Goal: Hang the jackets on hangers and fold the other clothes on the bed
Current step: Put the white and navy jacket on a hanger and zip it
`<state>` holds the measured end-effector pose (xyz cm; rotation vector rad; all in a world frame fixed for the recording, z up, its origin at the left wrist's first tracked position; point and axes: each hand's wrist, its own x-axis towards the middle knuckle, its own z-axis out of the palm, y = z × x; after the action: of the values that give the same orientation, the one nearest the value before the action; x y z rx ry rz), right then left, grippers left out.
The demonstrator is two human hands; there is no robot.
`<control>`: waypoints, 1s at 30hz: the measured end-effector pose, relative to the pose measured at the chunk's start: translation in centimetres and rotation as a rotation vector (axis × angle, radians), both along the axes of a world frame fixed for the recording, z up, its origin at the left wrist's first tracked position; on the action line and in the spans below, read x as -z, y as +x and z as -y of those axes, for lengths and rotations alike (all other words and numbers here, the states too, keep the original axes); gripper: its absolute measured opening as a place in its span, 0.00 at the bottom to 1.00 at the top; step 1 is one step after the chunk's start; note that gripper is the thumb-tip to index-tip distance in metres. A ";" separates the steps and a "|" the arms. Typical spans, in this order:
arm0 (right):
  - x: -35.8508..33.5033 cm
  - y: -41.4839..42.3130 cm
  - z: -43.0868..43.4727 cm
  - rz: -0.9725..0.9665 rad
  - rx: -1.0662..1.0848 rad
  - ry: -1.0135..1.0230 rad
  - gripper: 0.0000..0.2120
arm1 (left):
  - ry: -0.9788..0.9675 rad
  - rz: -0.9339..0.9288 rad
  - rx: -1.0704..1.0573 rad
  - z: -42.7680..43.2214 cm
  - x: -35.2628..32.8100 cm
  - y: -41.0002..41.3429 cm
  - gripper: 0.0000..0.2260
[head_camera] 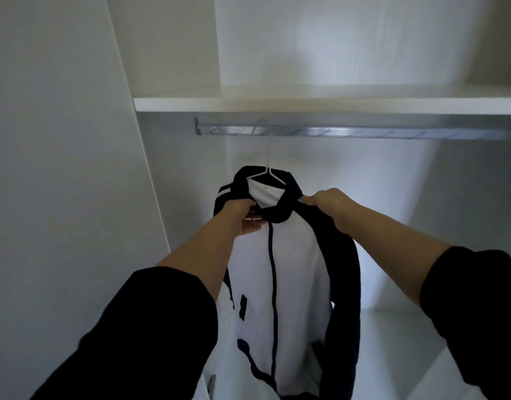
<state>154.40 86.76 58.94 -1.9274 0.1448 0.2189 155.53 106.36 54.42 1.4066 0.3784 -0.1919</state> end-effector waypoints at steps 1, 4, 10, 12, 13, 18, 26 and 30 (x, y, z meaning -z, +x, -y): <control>0.0 0.6 -0.8 0.009 0.007 0.041 0.21 | 0.019 -0.006 0.010 -0.2 -0.1 0.8 0.07; -0.3 2.2 -2.9 0.052 -0.013 0.153 0.18 | 0.040 0.019 -0.025 -1.0 -0.5 2.8 0.08; -1.0 5.5 -6.4 0.106 -0.049 0.210 0.16 | 0.045 0.076 -0.056 -3.1 -2.4 5.6 0.08; -0.9 6.2 -7.4 0.142 -0.073 0.247 0.18 | 0.065 0.083 -0.068 -3.9 -2.7 6.1 0.08; -0.9 6.6 -8.0 0.150 -0.083 0.250 0.18 | 0.071 0.091 -0.080 -4.2 -2.7 6.3 0.08; -1.4 8.5 -11.5 0.105 -0.123 0.255 0.17 | 0.090 0.144 -0.231 -5.8 -2.7 7.8 0.07; 1.8 9.1 -14.1 -0.221 -0.277 0.385 0.09 | 0.160 0.114 -0.266 -7.8 -1.9 8.4 0.05; 0.8 10.2 -13.3 -0.190 -0.427 0.161 0.07 | 0.247 0.093 -0.218 -8.2 -2.1 8.0 0.11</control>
<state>164.58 100.11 58.18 -1.7568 -0.1585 0.6785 163.55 114.53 56.48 1.5981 0.4871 0.1013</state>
